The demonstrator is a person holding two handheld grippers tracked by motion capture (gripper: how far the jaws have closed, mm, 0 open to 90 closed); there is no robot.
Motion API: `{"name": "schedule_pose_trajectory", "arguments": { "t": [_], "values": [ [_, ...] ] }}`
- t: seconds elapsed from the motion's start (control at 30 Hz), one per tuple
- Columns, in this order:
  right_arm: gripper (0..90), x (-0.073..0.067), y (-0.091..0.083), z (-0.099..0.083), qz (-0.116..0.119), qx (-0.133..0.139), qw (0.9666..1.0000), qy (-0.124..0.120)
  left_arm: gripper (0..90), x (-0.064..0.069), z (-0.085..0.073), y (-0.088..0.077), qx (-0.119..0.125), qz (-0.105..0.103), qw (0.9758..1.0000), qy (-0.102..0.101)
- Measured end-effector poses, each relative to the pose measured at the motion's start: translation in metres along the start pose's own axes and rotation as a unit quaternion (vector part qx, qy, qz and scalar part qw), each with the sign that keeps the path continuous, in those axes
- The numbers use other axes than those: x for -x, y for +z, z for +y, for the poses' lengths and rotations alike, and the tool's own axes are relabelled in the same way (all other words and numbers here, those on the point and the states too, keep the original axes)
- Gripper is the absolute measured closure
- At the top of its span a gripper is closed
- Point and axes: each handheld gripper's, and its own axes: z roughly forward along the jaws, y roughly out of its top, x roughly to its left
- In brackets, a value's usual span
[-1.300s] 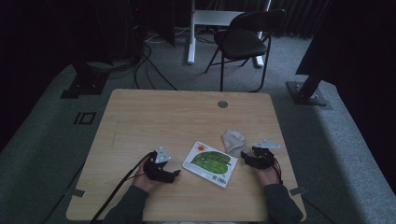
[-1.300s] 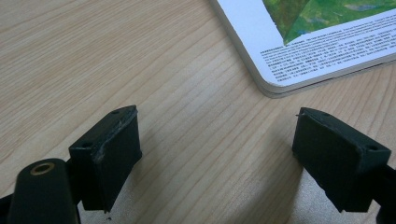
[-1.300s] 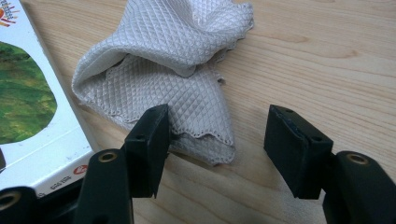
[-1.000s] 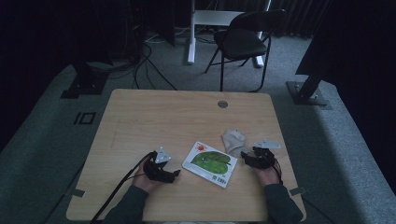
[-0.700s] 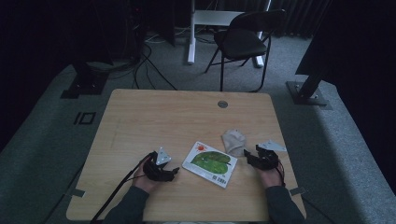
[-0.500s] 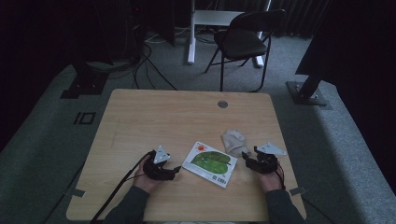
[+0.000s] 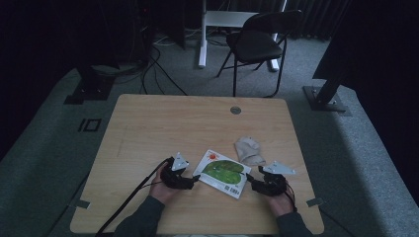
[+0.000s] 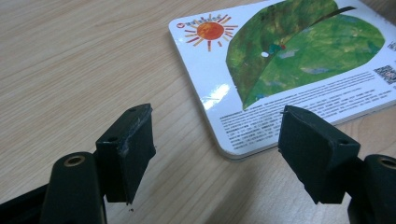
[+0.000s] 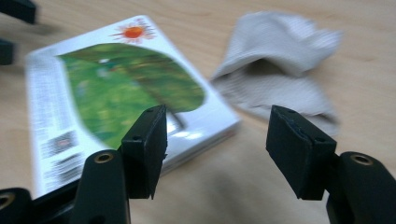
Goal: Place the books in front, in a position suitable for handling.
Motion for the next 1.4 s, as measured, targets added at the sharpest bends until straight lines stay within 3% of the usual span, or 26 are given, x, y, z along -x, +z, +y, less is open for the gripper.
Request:
{"name": "schedule_pose_trajectory", "arguments": {
  "t": [0.3, 0.47, 0.63, 1.13, 1.3, 1.4],
  "values": [
    [38.6, -0.017, 0.003, -0.01, 0.03, -0.033, 0.999, -0.006, 26.9, 0.003, -0.001, 0.005, -0.005, -0.013, 0.9999, 0.0],
    [41.0, -0.02, 0.007, -0.011, 0.047, -0.045, 0.9979, -0.004, 26.9, 0.003, -0.001, 0.006, -0.003, -0.021, 0.9998, -0.003],
    [43.0, -0.017, 0.011, -0.01, 0.063, -0.048, 0.9967, 0.015, 27.0, 0.002, 0.0, 0.005, 0.004, -0.03, 0.9995, -0.011],
    [54.2, -0.01, 0.03, 0.006, 0.082, -0.05, 0.9954, -0.003, 27.8, 0.003, -0.002, 0.007, -0.012, -0.022, 0.9996, -0.013],
    [56.3, -0.015, 0.036, 0.011, 0.089, -0.051, 0.9946, -0.017, 28.2, 0.004, -0.003, 0.006, -0.012, -0.017, 0.9997, -0.012],
    [56.5, -0.02, 0.041, 0.015, 0.094, -0.052, 0.994, -0.024, 29.9, 0.003, -0.005, 0.004, -0.01, -0.01, 0.9996, -0.023]
  ]
}}
